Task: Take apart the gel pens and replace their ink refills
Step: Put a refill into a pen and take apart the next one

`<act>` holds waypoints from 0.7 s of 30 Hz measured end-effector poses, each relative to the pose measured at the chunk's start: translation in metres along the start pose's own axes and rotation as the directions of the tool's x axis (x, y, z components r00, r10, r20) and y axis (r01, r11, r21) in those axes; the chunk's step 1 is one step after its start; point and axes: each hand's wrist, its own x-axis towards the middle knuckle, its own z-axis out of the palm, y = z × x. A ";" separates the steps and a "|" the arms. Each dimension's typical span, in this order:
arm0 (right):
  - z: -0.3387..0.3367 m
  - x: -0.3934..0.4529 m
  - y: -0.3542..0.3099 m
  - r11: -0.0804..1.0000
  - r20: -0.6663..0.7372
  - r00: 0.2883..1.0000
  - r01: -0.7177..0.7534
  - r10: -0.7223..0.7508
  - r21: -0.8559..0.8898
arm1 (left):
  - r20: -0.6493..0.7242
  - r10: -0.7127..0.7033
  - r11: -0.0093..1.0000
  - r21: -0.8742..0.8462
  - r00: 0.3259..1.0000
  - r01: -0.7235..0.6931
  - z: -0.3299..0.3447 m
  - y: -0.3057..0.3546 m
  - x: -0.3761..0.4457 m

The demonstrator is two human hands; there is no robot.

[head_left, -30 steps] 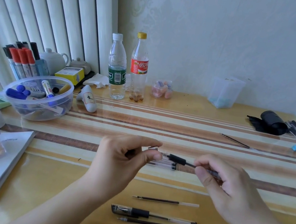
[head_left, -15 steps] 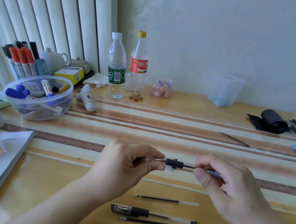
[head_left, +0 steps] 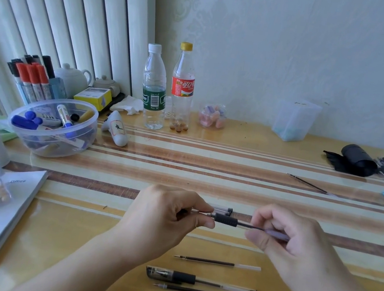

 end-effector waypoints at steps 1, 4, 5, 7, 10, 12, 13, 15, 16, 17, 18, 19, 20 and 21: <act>0.000 0.000 -0.001 1.000 -0.003 1.000 0.002 -0.002 -0.004 | 0.001 0.003 1.000 0.002 1.000 -0.003 0.000 0.000 0.000; 0.000 0.000 -0.002 1.000 -0.005 1.000 -0.016 0.016 -0.004 | -0.010 0.000 1.000 -0.004 1.000 0.000 0.000 -0.001 0.000; 0.001 0.000 -0.002 1.000 -0.003 1.000 -0.029 0.029 0.013 | -0.019 -0.003 1.000 -0.005 1.000 0.003 0.001 -0.002 0.000; 0.001 0.000 0.000 0.999 -0.032 0.999 -0.041 0.041 0.027 | -0.038 -0.016 1.000 -0.011 0.999 0.015 0.001 -0.004 0.001; 0.000 0.000 0.000 0.999 -0.014 0.999 -0.041 0.041 0.030 | -0.021 -0.009 1.000 0.020 1.000 0.010 0.001 -0.003 0.001; -0.001 0.000 -0.002 0.999 0.001 0.999 -0.035 0.035 0.007 | -0.012 -0.008 0.999 0.038 1.000 0.009 0.001 -0.002 0.001; -0.002 -0.001 -0.003 0.999 0.008 0.999 -0.032 0.032 -0.008 | -0.018 -0.011 0.999 0.043 1.000 0.011 0.001 -0.003 0.001; -0.002 -0.001 -0.003 0.998 0.010 1.000 0.003 -0.002 -0.061 | -0.025 -0.022 0.998 0.058 0.999 0.023 0.000 -0.003 0.002; -0.002 0.000 -0.003 0.995 0.000 0.999 0.032 -0.032 -0.091 | -0.007 -0.015 0.996 0.091 1.000 0.015 -0.001 -0.003 0.002; -0.002 0.001 -0.004 0.990 -0.022 0.997 0.069 -0.073 -0.122 | 0.031 0.009 0.989 0.150 0.999 -0.013 -0.002 -0.003 0.003; -0.002 0.001 -0.004 0.981 -0.048 0.992 0.112 -0.121 -0.159 | 0.086 0.042 0.972 0.226 0.995 -0.060 -0.003 -0.003 0.003; -0.002 0.001 -0.005 0.970 -0.063 0.985 0.144 -0.159 -0.194 | 0.144 0.069 0.948 0.297 0.987 -0.110 -0.003 -0.004 0.003; -0.001 0.001 -0.005 0.963 -0.068 0.982 0.159 -0.178 -0.216 | 0.189 0.086 0.924 0.353 0.978 -0.149 -0.003 -0.005 0.003; 0.000 0.002 -0.005 0.959 -0.069 0.980 0.169 -0.189 -0.228 | 0.215 0.104 0.903 0.389 0.971 -0.182 -0.003 -0.006 0.002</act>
